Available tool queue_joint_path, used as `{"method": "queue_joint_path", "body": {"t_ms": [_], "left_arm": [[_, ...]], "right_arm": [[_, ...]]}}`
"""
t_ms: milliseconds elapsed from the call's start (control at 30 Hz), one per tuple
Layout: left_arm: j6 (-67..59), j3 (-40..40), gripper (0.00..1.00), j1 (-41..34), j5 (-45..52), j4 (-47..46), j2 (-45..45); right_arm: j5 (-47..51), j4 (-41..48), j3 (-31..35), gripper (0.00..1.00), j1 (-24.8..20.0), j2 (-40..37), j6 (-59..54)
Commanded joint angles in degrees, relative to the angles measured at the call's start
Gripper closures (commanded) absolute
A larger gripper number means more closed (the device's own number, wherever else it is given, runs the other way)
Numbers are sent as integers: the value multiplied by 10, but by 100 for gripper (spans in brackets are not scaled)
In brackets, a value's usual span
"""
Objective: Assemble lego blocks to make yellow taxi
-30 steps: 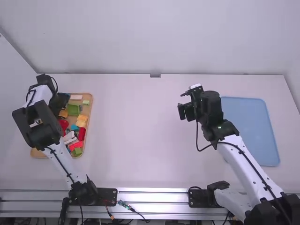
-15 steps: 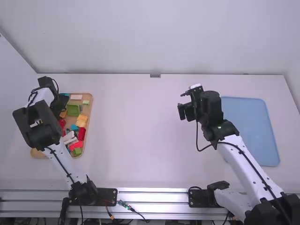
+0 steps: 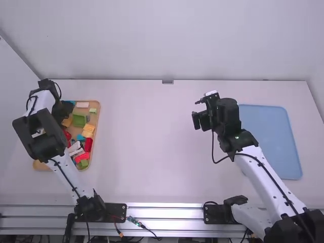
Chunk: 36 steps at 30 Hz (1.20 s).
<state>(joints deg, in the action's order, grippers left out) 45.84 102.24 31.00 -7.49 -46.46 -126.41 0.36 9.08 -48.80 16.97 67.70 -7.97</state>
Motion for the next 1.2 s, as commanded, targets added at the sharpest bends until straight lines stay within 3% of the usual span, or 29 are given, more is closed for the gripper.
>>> {"method": "queue_joint_path", "body": {"t_ms": [0, 133, 333, 667, 1167], "left_arm": [[-7, 28, 6, 4, 5, -7, -3], [-7, 21, 5, 4, 6, 4, -3], [-3, -31, 18, 2, 28, 57, -3], [-7, -60, 11, 3, -6, 84, -3], [-5, -121, 14, 5, -27, 169, -3]], "right_arm": [[-1, 0, -18, 0, -1, 5, 0], [-1, 0, -18, 0, -1, 5, 0], [-1, 0, -18, 0, -1, 5, 0], [-1, 0, -18, 0, -5, 5, 0], [1, 4, -18, 0, -5, 5, 0]]}}
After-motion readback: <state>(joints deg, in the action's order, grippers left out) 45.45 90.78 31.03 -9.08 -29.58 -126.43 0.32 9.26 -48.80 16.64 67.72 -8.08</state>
